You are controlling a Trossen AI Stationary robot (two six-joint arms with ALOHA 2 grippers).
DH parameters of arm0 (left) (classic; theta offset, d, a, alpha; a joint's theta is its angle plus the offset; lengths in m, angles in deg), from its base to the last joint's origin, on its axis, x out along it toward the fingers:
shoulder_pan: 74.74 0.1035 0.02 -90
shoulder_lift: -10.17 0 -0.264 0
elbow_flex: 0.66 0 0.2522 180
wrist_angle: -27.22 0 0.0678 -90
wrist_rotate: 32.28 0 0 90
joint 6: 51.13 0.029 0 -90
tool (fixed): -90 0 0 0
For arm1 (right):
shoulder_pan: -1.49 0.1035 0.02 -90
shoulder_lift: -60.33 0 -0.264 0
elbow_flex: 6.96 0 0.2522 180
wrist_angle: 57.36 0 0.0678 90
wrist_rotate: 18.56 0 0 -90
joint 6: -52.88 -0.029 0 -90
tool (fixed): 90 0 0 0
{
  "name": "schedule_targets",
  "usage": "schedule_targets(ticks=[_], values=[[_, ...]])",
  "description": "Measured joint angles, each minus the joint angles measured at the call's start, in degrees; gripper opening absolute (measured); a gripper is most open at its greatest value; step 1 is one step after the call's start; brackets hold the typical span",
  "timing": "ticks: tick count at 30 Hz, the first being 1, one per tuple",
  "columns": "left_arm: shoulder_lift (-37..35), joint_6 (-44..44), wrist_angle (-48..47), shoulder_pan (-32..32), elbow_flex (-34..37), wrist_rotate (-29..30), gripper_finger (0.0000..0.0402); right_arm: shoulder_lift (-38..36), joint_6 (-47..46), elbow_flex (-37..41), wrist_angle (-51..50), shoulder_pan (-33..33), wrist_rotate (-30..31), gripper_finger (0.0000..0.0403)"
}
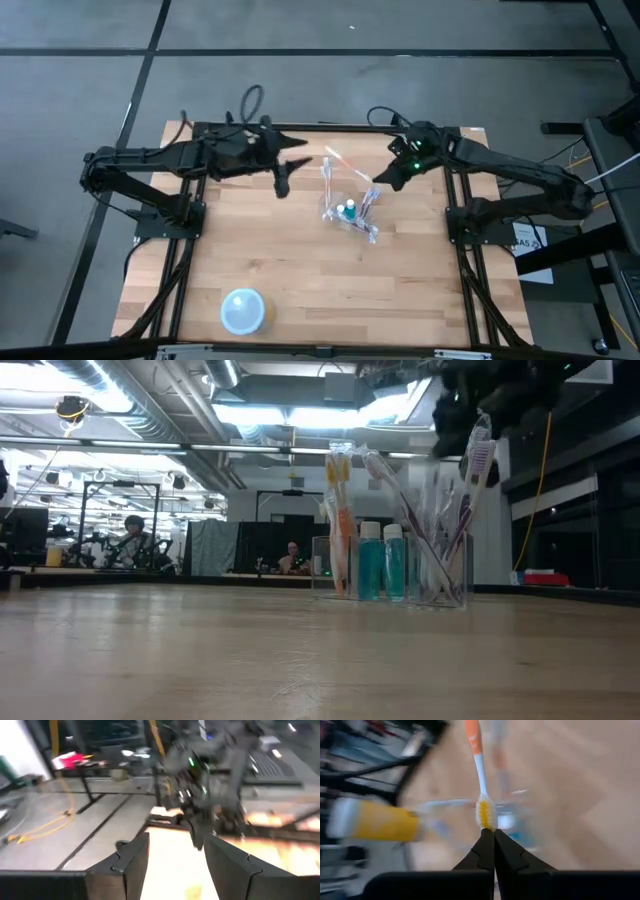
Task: Pick & Place toothbrushing station
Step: Put the orange toothbrush into the transparent organizer
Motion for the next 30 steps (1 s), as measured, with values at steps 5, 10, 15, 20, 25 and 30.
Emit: schedule_targets(ticks=[5,10,15,20,25,30], values=[[7.54,8.50,-11.75,-0.05,-9.76,-7.20,0.0185,-2.68,-9.61,-2.85,1.34,6.37,-2.45,0.0001],[19.43,17.19,-32.04,-0.25,-25.97,-7.03,0.0185,0.36,-12.33,-9.47,0.80,10.10,-2.07,0.0000],[28.05,24.98,-42.34,-2.13,-39.52,-4.15,0.0185,5.22,-12.46,-13.57,0.60,12.00,-2.48,0.0000],[31.62,27.08,-49.47,-2.88,-44.67,-5.23,0.0185,7.79,-12.46,-16.71,1.50,13.33,-2.67,0.0000],[32.30,28.12,-50.85,-3.75,-44.70,-5.20,0.0185,8.47,-12.04,-19.28,1.61,13.71,-2.63,0.0000],[32.32,28.31,-50.91,-3.47,-44.70,-2.23,0.0184,8.44,-12.04,-20.94,3.19,14.22,-2.70,0.0000]])
